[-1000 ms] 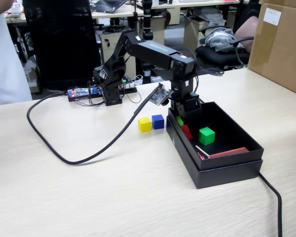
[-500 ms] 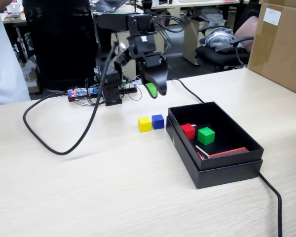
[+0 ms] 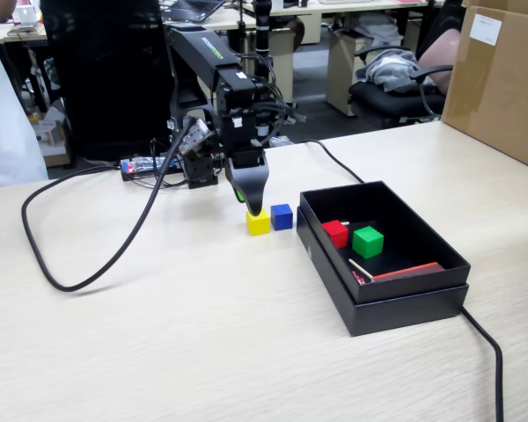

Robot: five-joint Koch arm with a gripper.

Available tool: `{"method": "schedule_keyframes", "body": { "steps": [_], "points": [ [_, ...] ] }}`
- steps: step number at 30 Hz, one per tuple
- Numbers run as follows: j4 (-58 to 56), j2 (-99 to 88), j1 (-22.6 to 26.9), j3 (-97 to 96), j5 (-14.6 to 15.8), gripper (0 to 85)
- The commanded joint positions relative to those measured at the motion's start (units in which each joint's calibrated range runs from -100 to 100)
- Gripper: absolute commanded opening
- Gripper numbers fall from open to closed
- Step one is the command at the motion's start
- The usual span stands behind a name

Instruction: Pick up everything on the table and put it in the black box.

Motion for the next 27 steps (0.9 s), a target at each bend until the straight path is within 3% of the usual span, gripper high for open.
{"method": "schedule_keyframes", "body": {
  "steps": [1, 12, 17, 20, 21, 22, 27],
  "points": [
    [2.0, 3.1, -0.1, 2.5, 0.1, 46.3],
    [2.5, 11.8, 1.5, 4.6, 0.7, 46.0],
    [2.6, 15.6, 1.9, 4.5, 0.7, 39.6],
    [3.0, 16.4, 1.9, 4.4, 0.7, 27.9],
    [3.6, 16.4, 1.8, 4.1, 0.7, 18.5],
    [3.7, 16.1, 1.7, 4.1, 0.7, 15.3],
    [3.0, 10.6, 0.3, 4.6, 0.1, 12.8]
  ]
}}
